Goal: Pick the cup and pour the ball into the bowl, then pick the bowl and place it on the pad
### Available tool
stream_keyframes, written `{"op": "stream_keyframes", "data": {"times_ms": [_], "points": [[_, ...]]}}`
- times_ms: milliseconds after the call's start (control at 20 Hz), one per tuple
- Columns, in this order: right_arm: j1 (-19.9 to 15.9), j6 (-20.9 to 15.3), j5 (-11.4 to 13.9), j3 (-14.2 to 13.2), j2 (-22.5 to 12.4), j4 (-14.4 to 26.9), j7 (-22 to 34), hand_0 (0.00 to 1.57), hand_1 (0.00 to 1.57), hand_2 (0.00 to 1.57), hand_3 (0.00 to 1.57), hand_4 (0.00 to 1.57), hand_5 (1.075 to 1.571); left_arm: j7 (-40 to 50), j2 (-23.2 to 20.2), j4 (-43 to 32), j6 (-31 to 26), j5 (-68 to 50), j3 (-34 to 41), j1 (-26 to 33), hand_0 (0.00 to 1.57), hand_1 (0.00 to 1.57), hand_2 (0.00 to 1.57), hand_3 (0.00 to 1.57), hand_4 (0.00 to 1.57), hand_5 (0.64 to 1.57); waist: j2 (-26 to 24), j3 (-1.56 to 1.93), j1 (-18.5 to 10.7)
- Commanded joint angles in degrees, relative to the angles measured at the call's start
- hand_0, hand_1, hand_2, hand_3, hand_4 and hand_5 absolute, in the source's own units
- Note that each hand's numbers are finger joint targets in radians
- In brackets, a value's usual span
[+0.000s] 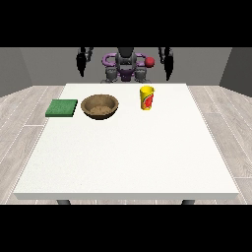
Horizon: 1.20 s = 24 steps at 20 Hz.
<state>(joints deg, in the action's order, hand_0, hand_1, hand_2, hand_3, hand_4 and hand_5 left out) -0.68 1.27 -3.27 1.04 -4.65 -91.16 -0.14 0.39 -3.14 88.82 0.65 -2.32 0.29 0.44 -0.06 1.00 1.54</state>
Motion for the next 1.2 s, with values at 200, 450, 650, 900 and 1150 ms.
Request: {"op": "stream_keyframes", "data": {"times_ms": [200, 450, 650, 900, 1150], "points": [[-0.65, -0.12, -0.01, -0.94, -2.86, -5.47, 5.54, 0.0, 0.0, 0.0, 0.0, 0.0, 1.569, 4.93, -2.72, 5.84, -0.13, 0.15, 0.42, -1.01, 0.0, 0.0, 0.0, 0.0, 0.0, 1.557, -14.72, -0.81, 0.7], [2.93, 11.36, -11.98, -11.61, -11.0, -4.21, 2.78, 0.0, 0.0, 0.0, 0.0, 0.0, 1.569, 9.97, -2.98, 11.06, 1.07, -6.2, 5.93, -7.56, 0.0, 0.0, 0.0, 0.0, 0.0, 1.558, -8.96, -0.98, 1.71], [2.93, 11.83, -13.82, -13.84, -10.02, -7.08, 3.55, 0.0, 0.0, 0.0, 0.0, 0.0, 1.57, 8.44, -4.42, 11.87, 0.07, -6.63, 7.68, -7.36, 0.0, 0.0, 0.0, 0.0, 0.0, 1.547, -5.72, -1.0, 1.27], [-2.76, 8.97, -11.16, -13.13, -8.73, -6.08, 2.84, 0.0, 0.0, 0.0, 0.0, 0.0, 1.57, 0.68, -6.84, 4.37, -3.74, -9.36, 11.74, -11.94, 0.0, 0.0, 0.0, 0.0, 0.0, 1.541, -0.05, -1.01, 1.01], [-3.46, 11.84, -11.73, -12.94, -8.26, -2.88, -1.06, 0.0, 0.0, 0.0, 0.0, 0.0, 1.57, -11.66, -4.08, -4.0, -2.93, -4.75, 10.2, -11.61, 0.0, 0.0, 0.0, 0.0, 0.0, 1.529, 4.4, -1.02, 2.4]]}}
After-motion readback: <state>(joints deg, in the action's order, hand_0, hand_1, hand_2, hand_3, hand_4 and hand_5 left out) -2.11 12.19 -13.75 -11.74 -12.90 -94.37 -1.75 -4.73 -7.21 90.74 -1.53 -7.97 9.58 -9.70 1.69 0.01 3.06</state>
